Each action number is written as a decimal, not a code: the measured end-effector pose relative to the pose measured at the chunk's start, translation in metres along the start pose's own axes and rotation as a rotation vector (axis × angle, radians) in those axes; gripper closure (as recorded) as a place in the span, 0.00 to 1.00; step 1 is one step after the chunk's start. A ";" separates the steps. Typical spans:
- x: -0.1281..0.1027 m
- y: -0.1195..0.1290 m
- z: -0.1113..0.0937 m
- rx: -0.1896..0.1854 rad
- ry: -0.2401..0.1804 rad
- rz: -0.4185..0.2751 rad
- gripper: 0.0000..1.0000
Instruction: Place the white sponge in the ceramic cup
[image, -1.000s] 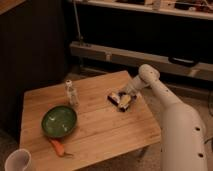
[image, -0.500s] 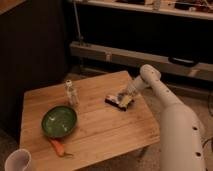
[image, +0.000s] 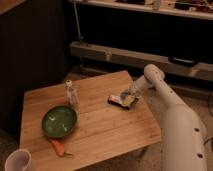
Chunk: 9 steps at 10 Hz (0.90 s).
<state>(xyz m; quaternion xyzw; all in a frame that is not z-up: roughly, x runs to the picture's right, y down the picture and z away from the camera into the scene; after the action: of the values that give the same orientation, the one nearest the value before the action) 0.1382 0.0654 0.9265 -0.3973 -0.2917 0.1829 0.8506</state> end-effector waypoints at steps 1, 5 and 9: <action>-0.001 0.003 -0.009 -0.005 -0.020 0.000 1.00; -0.027 0.018 -0.048 -0.024 -0.115 -0.031 1.00; -0.060 0.045 -0.072 -0.057 -0.211 -0.106 1.00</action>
<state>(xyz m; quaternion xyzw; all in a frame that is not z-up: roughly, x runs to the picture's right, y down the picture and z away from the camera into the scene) 0.1353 0.0198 0.8337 -0.3838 -0.4051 0.1703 0.8121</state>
